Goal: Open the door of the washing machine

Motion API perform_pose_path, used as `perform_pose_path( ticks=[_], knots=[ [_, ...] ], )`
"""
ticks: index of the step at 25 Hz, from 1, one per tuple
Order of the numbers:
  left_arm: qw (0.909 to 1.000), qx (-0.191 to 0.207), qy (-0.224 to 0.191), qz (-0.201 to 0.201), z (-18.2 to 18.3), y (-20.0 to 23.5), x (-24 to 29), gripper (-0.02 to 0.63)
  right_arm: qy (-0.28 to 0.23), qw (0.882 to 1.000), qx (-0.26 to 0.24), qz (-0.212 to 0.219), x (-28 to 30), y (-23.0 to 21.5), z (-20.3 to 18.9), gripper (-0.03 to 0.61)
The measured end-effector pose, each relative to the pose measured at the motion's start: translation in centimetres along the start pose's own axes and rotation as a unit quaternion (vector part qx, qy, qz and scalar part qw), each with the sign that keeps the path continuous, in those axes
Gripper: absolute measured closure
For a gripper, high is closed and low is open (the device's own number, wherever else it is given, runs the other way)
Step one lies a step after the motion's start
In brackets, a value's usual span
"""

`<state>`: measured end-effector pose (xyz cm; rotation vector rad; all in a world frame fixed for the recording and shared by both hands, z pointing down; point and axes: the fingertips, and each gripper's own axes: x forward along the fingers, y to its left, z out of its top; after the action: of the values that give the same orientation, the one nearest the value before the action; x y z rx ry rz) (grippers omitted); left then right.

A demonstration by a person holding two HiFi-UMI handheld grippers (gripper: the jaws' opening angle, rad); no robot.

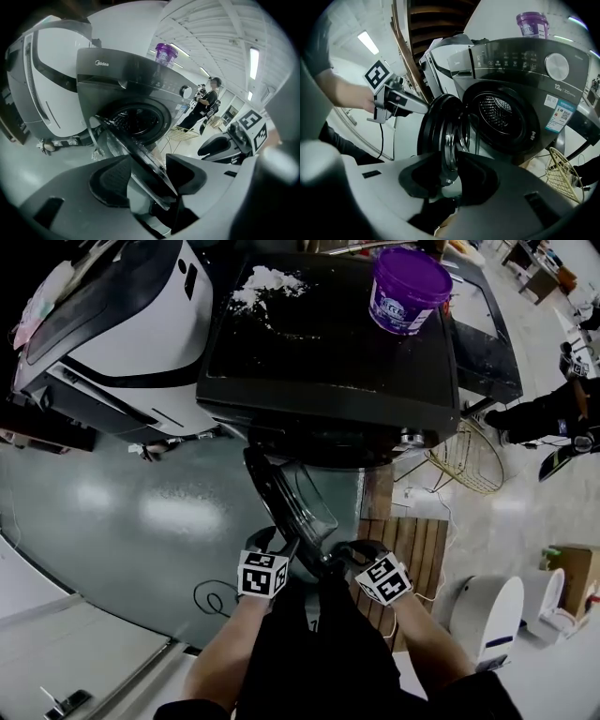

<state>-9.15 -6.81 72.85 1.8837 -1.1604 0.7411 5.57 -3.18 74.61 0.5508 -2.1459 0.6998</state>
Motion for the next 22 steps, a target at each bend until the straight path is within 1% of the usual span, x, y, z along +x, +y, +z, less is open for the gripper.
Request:
perform_pose_path(
  ticks=[4,12,17,22],
  knots=[
    [0.9999,0.002,0.015,0.008,-2.1,1.9,-1.1,0.383,-0.010,1.000,-0.003,0.006,0.5,1.7,2.2,0.460],
    [0.9994,-0.020,0.007,0.026,-4.2,5.7,-4.0,0.396,-0.022,0.999,-0.022,0.015,1.7,4.9,5.9,0.468],
    [0.9987,-0.029,0.004,0.041,-5.3,8.6,-5.7,0.396,-0.026,0.999,-0.028,0.013,2.4,6.8,7.3,0.471],
    [0.9983,-0.025,0.011,0.050,-6.4,11.3,-7.4,0.396,-0.036,0.999,-0.023,0.005,2.0,8.5,8.4,0.474]
  ],
)
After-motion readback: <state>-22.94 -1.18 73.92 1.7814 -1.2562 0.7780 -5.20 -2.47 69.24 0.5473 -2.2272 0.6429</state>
